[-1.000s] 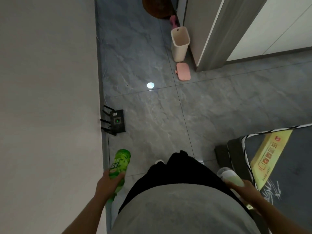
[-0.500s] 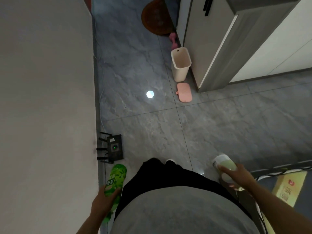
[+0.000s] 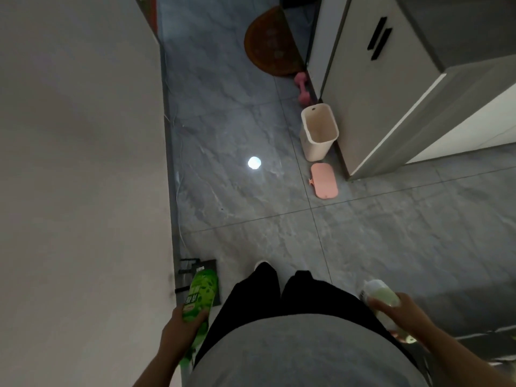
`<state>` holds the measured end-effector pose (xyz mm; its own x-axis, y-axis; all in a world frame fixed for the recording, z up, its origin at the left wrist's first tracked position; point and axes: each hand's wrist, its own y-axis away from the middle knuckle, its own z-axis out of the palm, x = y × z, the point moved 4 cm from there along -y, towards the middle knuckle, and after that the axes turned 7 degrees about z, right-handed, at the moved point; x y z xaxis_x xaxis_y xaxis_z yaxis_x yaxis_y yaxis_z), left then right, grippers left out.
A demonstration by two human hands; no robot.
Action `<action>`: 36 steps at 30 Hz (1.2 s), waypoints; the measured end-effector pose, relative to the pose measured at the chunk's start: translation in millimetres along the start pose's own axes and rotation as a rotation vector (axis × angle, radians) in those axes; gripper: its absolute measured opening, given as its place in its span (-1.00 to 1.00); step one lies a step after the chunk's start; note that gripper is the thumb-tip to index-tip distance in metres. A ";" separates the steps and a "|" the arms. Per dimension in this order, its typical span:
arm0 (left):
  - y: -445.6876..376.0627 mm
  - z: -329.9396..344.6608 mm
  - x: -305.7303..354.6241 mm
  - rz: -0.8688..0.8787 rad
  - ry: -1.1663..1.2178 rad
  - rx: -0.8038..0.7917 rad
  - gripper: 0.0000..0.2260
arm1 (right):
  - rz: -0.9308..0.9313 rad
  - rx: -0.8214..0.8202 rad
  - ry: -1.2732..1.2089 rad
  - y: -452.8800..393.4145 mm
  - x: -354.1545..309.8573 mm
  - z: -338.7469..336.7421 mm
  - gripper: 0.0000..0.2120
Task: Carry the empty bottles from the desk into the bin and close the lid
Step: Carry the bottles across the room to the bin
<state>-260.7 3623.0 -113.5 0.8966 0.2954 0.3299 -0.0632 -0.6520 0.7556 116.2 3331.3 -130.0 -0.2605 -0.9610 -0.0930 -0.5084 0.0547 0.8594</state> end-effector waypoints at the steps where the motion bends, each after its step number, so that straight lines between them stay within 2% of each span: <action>1: -10.4 -9.4 16.2 0.023 -0.002 -0.011 -0.40 | -0.001 0.002 0.006 0.0 -5.9 1.1 -0.50; 5: -48.3 -40.1 80.8 0.115 -0.015 -0.013 -0.33 | 0.015 0.042 -0.026 -2.5 -31.4 -4.7 -0.65; 12: -103.6 -59.7 154.6 0.146 -0.057 -0.016 -0.47 | 0.021 0.013 -0.096 -38.0 -98.9 -21.4 -0.67; 17: -124.3 -66.0 177.1 0.043 -0.018 0.004 -0.36 | 0.005 0.023 -0.131 -59.0 -177.6 -48.3 -0.47; 23: -151.6 -88.4 201.5 -0.039 -0.051 0.022 -0.41 | -0.043 0.008 -0.170 -67.2 -271.0 -72.7 -0.44; 29: -205.8 -117.7 249.5 -0.036 -0.133 -0.050 -0.44 | 0.010 -0.006 -0.149 -73.7 -319.2 -72.5 -0.35; 32: -242.3 -141.1 295.0 0.013 -0.157 -0.057 -0.43 | 0.106 -0.020 -0.179 -73.4 -334.4 -68.7 -0.39; 36: -287.2 -168.7 365.1 0.109 -0.199 -0.105 -0.40 | 0.159 -0.042 -0.232 -69.2 -351.5 -61.4 -0.54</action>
<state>10.8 4035.9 -114.6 0.9499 0.0773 0.3027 -0.2002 -0.5934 0.7796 293.3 3648.7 -125.9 -0.5174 -0.8534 -0.0635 -0.4127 0.1839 0.8921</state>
